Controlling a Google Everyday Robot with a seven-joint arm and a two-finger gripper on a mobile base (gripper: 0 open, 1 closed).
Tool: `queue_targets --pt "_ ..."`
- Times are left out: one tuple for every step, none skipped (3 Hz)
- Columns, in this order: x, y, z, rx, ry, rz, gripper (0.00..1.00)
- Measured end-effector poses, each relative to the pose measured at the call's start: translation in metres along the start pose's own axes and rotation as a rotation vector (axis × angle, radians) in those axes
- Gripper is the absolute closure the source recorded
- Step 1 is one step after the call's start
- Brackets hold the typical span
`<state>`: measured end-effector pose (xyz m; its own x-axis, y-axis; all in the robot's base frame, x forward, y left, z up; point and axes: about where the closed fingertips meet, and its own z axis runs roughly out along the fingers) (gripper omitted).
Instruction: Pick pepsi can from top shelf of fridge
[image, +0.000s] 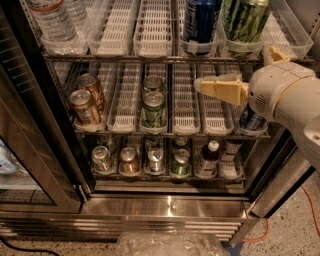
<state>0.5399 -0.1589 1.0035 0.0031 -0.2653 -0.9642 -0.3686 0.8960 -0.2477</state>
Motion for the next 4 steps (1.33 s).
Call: queue_targets --pt "0.001 0.005 -0.009 -0.061 -0.050 -0.028 0.00" --pt "0.002 0.022 -0.064 -0.145 -0.132 -0.007 0.00" --pt "0.002 0.022 -0.064 -0.145 -0.133 -0.006 0.00" --pt "-0.006 0.026 -0.063 -0.145 -0.148 0.028 0.00"
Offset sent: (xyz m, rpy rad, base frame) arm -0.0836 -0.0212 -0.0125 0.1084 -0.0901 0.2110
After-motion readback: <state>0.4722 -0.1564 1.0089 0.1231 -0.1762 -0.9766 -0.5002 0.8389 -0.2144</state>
